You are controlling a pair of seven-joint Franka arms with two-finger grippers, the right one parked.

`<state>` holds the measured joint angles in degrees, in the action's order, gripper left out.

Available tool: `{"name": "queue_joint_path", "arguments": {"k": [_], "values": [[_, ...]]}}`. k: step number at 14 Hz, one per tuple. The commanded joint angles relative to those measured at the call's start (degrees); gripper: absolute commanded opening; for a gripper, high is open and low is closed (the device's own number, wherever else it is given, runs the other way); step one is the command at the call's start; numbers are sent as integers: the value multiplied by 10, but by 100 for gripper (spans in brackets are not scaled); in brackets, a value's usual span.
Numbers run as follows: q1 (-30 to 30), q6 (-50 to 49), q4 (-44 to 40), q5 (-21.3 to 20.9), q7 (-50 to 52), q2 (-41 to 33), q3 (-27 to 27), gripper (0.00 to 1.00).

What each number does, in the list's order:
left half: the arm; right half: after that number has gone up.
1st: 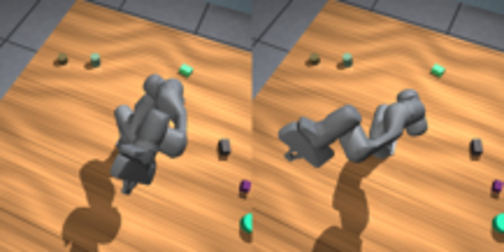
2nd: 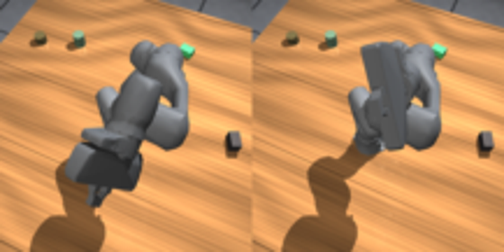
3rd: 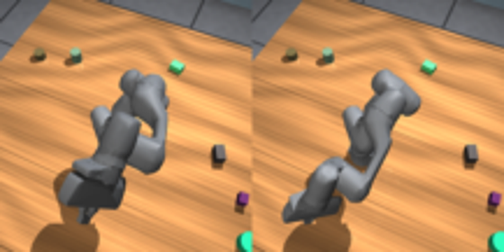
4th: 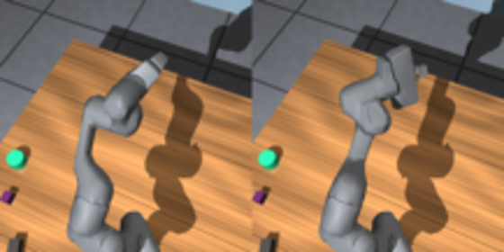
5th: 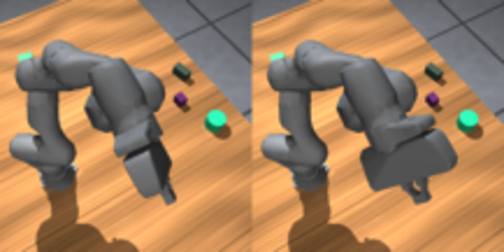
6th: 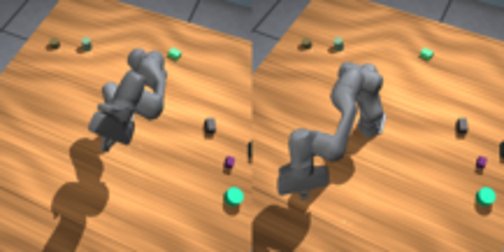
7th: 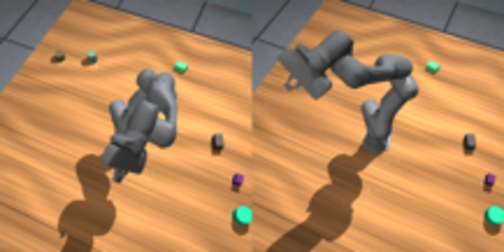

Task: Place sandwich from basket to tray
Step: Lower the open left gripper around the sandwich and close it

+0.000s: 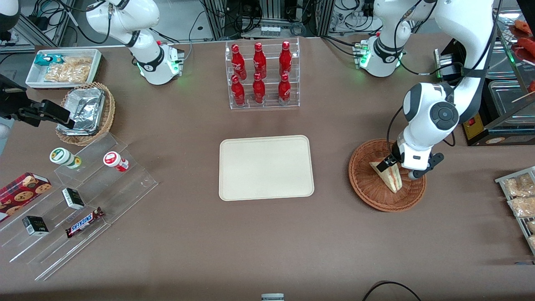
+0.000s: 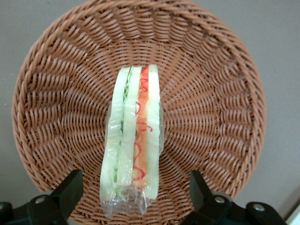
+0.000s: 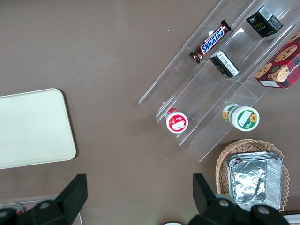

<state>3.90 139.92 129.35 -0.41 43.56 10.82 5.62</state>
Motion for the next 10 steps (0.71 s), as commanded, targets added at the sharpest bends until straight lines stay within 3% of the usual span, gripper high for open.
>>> {"name": "queue_joint_path", "arguments": {"k": [1,6,7,10], "values": [[2,10,3,-6,-14,15,-2,100],[1,25,-2,-6,-14,39,-3,98],[1,25,-2,-6,-14,40,-3,90],[0,25,-3,-6,-14,40,-3,38]]}}
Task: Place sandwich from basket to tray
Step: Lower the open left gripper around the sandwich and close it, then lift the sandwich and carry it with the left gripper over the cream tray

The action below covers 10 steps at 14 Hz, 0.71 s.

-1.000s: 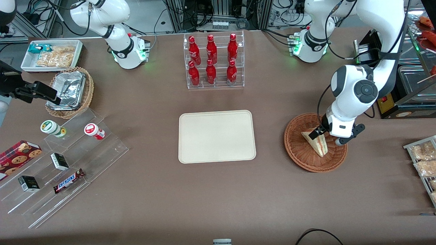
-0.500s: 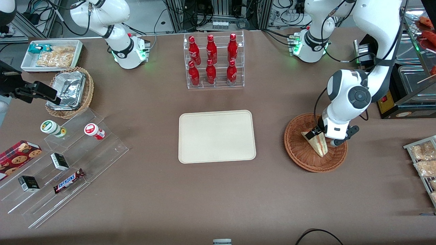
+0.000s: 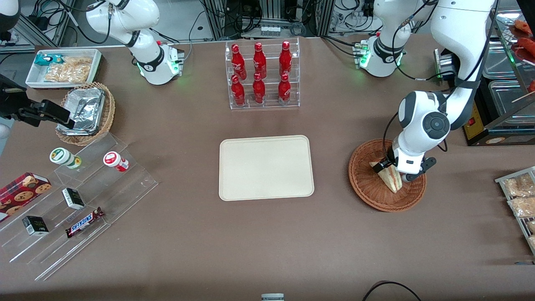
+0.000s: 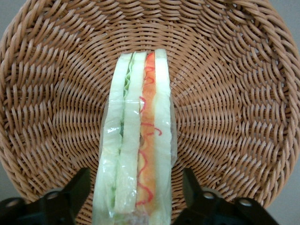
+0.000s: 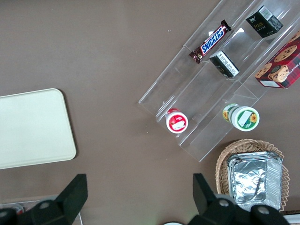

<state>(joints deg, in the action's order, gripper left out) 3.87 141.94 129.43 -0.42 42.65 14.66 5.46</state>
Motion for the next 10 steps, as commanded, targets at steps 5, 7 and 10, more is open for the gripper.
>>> {"name": "queue_joint_path", "arguments": {"k": [5,7,10], "values": [[-2,-1,-10,-6,-1,-15,-3,12],[-1,-26,-13,-6,0,-37,-2,12],[21,-137,-80,-6,2,-44,4,12]]}}
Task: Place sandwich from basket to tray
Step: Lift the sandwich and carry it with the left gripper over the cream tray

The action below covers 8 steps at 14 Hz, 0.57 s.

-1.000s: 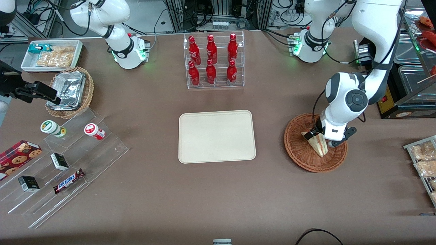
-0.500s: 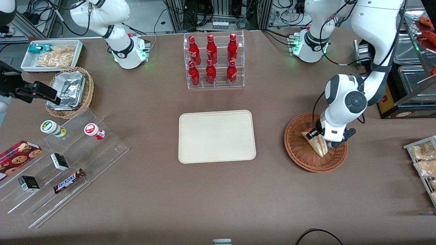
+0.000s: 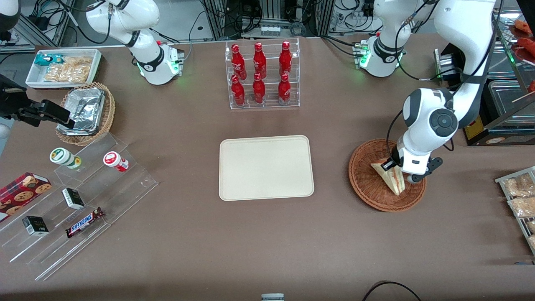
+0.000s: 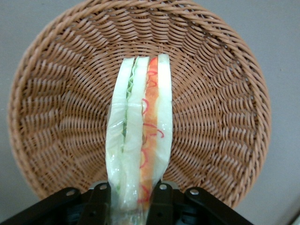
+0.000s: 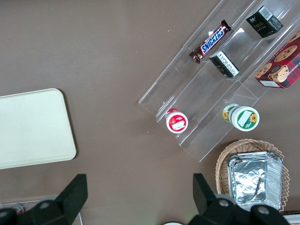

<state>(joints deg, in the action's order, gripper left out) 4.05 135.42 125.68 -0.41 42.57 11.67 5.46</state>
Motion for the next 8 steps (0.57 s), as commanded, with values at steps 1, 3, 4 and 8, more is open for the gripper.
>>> {"name": "queue_joint_path", "arguments": {"k": [1,3,4,8], "values": [[39,-120,-74,-6,-1,-7,4,11],[75,-175,-111,-6,-3,7,4,9],[100,-180,-126,-6,-1,15,4,6],[185,-183,-195,-6,9,73,4,6]]}}
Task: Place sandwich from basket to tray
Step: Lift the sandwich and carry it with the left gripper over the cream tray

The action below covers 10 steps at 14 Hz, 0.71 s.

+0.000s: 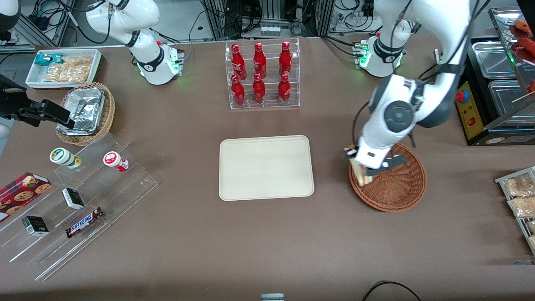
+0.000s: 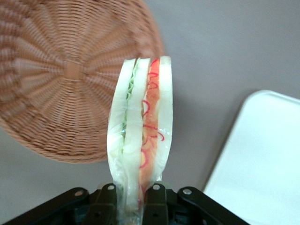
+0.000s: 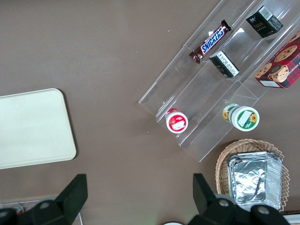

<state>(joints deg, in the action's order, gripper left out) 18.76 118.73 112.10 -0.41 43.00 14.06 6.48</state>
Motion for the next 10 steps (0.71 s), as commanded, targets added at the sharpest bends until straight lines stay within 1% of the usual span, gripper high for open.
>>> {"name": "queue_joint_path", "arguments": {"k": [1,3,5,6,8,10], "values": [[55,-17,-87,-6,2,74,-6,6],[86,-32,-148,-5,11,119,-6,6],[114,-63,-219,1,51,169,-6,6],[126,-65,-241,0,73,187,-6,6],[167,-57,-253,-3,102,211,-6,5],[188,-17,-271,0,120,235,-6,5]]}}
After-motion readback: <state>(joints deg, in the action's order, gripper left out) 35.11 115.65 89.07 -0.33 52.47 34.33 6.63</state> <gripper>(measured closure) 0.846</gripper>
